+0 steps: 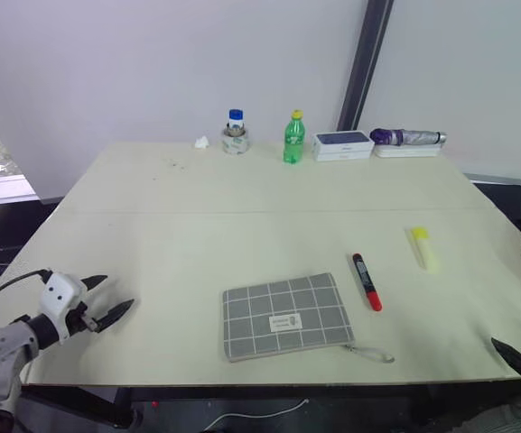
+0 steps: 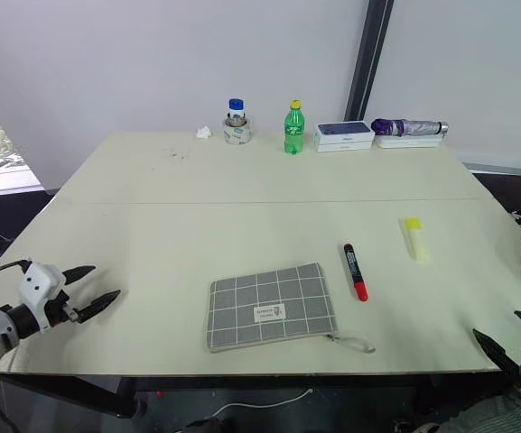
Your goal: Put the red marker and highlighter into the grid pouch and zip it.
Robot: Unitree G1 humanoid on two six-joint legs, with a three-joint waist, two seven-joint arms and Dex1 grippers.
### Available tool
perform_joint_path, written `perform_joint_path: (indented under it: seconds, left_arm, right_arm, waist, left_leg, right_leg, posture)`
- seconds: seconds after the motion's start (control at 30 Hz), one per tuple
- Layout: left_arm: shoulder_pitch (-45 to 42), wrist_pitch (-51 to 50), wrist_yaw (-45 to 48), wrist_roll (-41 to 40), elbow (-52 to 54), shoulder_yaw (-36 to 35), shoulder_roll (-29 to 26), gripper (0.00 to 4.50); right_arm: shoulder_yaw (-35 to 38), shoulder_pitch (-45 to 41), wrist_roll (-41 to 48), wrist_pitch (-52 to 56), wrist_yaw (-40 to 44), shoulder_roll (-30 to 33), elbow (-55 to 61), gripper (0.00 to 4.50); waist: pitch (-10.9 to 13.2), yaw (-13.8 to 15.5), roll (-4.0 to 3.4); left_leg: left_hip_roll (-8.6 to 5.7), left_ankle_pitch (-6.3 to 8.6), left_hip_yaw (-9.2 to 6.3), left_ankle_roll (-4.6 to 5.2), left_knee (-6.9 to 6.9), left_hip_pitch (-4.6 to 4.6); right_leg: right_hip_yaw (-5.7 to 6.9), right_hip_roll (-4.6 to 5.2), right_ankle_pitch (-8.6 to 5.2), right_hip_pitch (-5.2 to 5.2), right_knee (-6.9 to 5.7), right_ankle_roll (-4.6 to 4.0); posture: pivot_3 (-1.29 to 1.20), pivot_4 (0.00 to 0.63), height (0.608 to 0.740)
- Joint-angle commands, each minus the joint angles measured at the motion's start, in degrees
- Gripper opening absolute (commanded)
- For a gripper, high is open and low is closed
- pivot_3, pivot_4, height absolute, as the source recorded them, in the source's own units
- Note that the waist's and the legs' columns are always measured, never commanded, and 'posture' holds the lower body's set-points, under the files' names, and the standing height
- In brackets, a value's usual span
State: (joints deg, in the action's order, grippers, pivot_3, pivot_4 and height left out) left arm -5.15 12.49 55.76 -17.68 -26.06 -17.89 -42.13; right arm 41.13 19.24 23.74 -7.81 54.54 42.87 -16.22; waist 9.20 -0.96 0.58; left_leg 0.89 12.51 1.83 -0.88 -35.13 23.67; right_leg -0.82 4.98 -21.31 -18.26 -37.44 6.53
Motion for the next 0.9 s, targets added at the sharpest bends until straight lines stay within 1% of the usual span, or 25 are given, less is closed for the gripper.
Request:
perform_joint_path:
  seconds: [0.03,0.1,0.23,0.57,0.77,0.9]
  left_arm:
    - [1.31,3.93,-0.23,-0.04,0.21,-1.5,0.03,4.5]
    - [1.32,3.56,-1.88,1.05,0.21,-1.09,-0.13,4.5]
    - [0.77,2.88,-2.38,0.4,1.1,-1.31,-0.33,4.5]
    - [1.51,4.17,0.52,0.13,1.58,-0.06,0.02,4.5]
    - [0.95,6.56,1.12,0.89,2.67,0.78,-0.17,4.5]
    - [1.98,10.05,1.79,1.72,3.78,1.81,0.31,4.5]
  right_arm:
    - [0.62,0.07,0.53,-0.59,0.96,1.46,0.25,4.42]
    - [0.36,0.06,0.83,0.03,1.3,1.62,0.83,4.42]
    - [0.3,-0.77,0.89,0.58,1.22,2.02,0.87,4.42]
    - [-2.18,-1.35,-0.14,1.01,1.38,1.9,2.65,4.42]
    - [-2.61,-1.86,-0.55,1.07,1.9,2.69,2.57,4.42]
    - [-3.13,-2.77,-0.64,1.55,1.87,3.22,3.23,4.42]
  waist:
    - [0.0,-0.02,0.0]
    - [0.0,-0.01,0.0]
    - [0.0,0.12,0.0]
    - [-0.01,-0.01,-0.01]
    - [-0.01,0.09,-0.01]
    - [-0.01,0.0,-0.01]
  left_leg:
    - [0.0,0.0,0.0,0.0,0.0,0.0]
    - [0.0,0.0,0.0,0.0,0.0,0.0]
    - [-0.01,0.0,0.0,0.0,-0.01,0.0]
    - [-0.01,0.01,0.0,-0.01,0.05,0.01]
    - [-0.01,0.01,0.0,-0.01,0.05,0.01]
    - [-0.01,0.02,0.0,-0.02,0.06,0.02]
  right_leg:
    - [0.0,0.0,0.0,0.0,0.0,0.0]
    - [-0.01,0.02,0.0,0.0,0.0,-0.01]
    - [-0.01,0.05,0.0,0.01,0.01,-0.01]
    - [-0.01,0.06,-0.01,-0.01,0.07,-0.03]
    - [-0.01,0.08,0.0,-0.01,0.1,-0.03]
    - [-0.01,0.08,0.0,-0.01,0.11,-0.04]
  posture:
    - [0.0,0.15,0.74]
    - [0.0,0.15,0.74]
    - [0.0,0.15,0.74]
    - [0.0,0.15,0.74]
    - [0.0,0.15,0.74]
    - [0.0,0.15,0.74]
